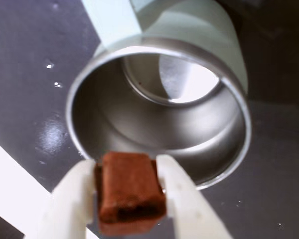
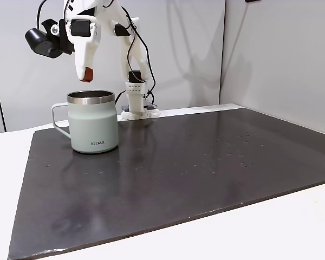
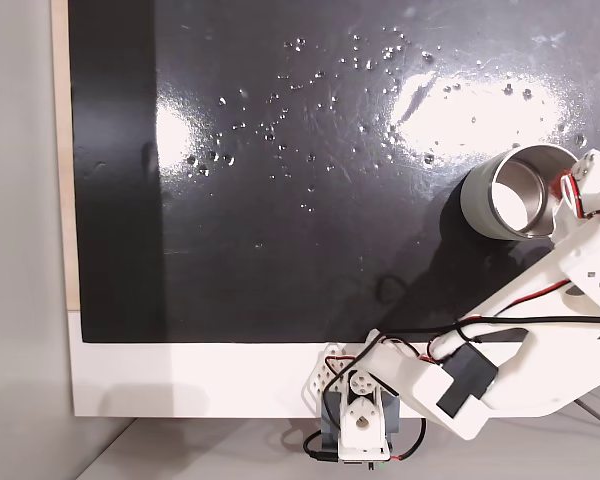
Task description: Grasp a cube and put it in the cup.
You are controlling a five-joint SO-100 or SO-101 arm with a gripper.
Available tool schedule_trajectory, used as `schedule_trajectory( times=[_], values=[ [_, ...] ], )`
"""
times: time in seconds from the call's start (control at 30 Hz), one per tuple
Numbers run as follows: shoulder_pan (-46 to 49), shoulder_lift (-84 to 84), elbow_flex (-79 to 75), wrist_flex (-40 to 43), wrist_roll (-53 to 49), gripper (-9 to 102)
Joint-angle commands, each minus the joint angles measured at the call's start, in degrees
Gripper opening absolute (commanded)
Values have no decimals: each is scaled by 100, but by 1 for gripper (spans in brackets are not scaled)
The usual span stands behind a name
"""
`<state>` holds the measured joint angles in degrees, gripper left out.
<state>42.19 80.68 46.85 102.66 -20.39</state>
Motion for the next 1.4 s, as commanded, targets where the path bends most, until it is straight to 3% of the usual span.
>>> schedule_trajectory(
  times=[0.0,0.3,0.5,0.63,1.37],
  values=[
    [18,-9,97,35,-44,2],
    [-176,62,360,44,-26,3],
    [-272,264,642,44,-35,20],
    [-290,325,729,44,-9,24],
    [-554,791,800,62,9,25]
  ],
)
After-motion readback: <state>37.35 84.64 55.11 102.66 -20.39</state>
